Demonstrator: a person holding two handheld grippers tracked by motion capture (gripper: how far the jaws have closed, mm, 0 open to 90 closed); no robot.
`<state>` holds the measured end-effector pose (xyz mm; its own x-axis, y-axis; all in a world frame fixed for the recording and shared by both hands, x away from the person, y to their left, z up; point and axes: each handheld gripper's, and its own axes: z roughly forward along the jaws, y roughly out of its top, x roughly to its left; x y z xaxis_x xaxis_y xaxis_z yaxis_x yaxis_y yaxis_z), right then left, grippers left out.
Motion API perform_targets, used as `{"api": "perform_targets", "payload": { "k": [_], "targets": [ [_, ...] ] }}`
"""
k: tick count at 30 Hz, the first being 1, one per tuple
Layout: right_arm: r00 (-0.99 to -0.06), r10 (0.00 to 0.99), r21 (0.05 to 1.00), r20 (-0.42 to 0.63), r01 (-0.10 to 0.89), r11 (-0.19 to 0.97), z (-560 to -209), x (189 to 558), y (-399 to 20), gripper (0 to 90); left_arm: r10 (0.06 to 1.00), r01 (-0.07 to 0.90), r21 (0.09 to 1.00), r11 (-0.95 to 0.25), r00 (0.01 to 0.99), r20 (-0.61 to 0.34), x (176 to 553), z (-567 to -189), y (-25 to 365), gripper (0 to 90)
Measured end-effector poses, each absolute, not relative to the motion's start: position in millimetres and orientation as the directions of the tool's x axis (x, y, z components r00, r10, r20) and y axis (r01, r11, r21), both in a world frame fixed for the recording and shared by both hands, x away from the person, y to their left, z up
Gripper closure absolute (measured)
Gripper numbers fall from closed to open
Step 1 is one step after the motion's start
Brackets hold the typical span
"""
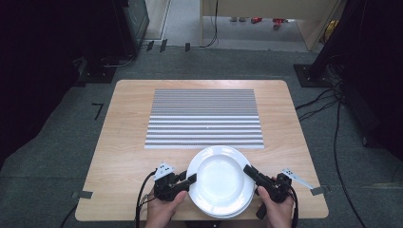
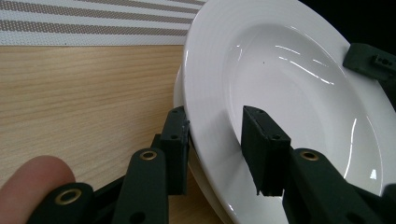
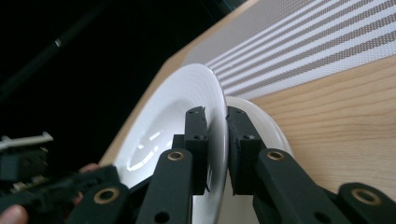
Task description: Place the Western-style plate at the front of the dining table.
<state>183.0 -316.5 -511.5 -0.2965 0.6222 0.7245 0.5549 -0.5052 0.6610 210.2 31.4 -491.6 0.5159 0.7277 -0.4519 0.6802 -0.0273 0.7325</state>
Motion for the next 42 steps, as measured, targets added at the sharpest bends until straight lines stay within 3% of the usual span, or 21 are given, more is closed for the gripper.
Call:
{"api": "perform_targets", "payload": {
  "k": [20, 42],
  "targets": [
    [-0.308, 0.671, 0.713, 0.675, 0.508, -0.484, -500, 180, -304, 80.3, 0.702, 0.667, 0.743, 0.051, 0.506, -0.502, 212, -484, 44, 69.7],
    [-0.364, 0.652, 0.726, 0.665, 0.518, -0.452, -467, 227, -292, 79.3, 0.692, 0.637, 0.762, 0.112, 0.5, -0.52, 249, -449, 63, 74.3]
  ]
}}
